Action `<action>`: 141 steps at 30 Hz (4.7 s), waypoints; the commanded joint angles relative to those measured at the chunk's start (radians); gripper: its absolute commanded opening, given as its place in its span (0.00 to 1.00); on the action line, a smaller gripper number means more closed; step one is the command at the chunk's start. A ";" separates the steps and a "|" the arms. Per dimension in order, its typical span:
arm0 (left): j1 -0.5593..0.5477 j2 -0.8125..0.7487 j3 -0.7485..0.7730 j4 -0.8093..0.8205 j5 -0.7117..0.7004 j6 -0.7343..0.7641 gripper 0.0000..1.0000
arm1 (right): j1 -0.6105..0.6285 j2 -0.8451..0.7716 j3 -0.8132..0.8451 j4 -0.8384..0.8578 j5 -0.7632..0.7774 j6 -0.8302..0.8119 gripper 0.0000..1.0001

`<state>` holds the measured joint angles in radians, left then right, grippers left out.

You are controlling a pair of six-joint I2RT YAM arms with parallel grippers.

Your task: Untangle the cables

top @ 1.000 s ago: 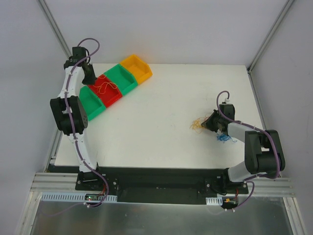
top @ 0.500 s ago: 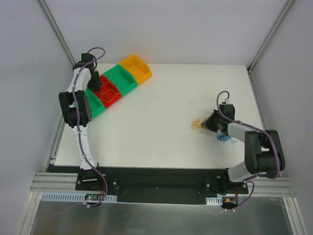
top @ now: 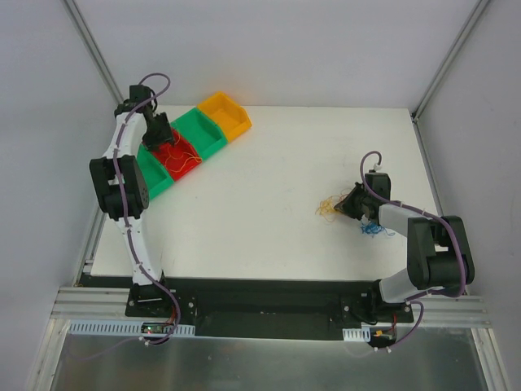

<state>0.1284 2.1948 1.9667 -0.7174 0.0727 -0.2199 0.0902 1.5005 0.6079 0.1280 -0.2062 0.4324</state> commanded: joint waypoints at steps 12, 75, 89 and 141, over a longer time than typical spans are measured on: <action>-0.125 -0.202 -0.167 0.026 0.292 0.260 0.55 | 0.013 -0.014 0.023 0.007 -0.016 -0.007 0.00; 0.074 -0.268 -0.082 0.145 0.053 -0.125 0.58 | 0.034 0.014 0.043 0.015 -0.033 -0.018 0.01; 0.077 0.055 0.222 0.214 0.231 -0.114 0.61 | 0.034 0.015 0.043 0.015 -0.027 -0.026 0.00; 0.002 -0.199 -0.276 0.408 0.089 -0.019 0.00 | 0.071 0.015 0.055 0.013 -0.027 -0.043 0.00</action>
<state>0.1207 2.0624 1.7164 -0.3252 0.2317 -0.2451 0.1501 1.5352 0.6342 0.1417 -0.2268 0.4107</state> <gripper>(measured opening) 0.003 0.019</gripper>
